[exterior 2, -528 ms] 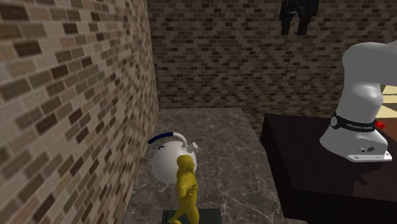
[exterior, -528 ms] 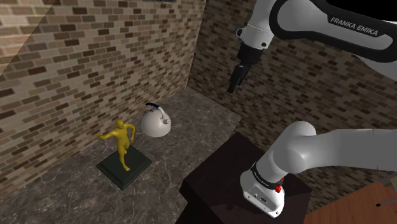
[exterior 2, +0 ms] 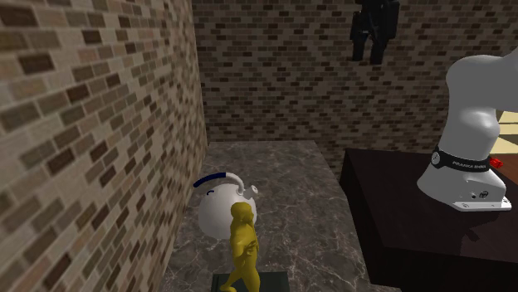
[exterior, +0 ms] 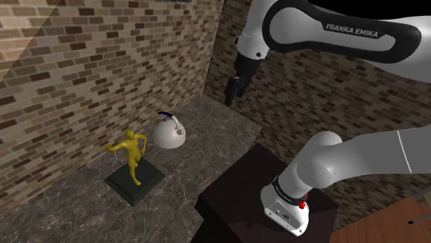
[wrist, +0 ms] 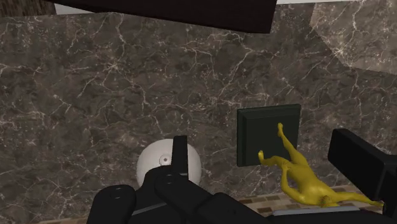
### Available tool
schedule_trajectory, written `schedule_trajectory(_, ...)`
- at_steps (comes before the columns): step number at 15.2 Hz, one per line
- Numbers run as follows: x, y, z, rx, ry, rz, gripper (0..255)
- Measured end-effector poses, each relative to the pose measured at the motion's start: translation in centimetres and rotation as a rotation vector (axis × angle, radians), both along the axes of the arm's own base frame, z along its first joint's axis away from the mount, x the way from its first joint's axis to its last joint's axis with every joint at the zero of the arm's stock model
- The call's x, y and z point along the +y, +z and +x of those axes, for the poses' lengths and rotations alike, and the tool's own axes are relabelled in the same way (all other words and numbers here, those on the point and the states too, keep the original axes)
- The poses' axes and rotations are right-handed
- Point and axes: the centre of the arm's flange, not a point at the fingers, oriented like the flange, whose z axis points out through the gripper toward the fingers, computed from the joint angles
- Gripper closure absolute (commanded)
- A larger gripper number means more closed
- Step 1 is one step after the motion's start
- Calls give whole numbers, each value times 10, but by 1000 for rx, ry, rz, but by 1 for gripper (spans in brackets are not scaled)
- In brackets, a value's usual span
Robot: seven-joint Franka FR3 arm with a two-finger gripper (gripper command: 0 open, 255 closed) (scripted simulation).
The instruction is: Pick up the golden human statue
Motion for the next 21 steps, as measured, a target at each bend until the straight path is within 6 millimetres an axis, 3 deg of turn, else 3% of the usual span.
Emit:
schedule_trajectory(12, 124, -68, 85, 13, -76, -13, 0)
schedule_trajectory(21, 202, -119, 154, 22, -134, -22, 0)
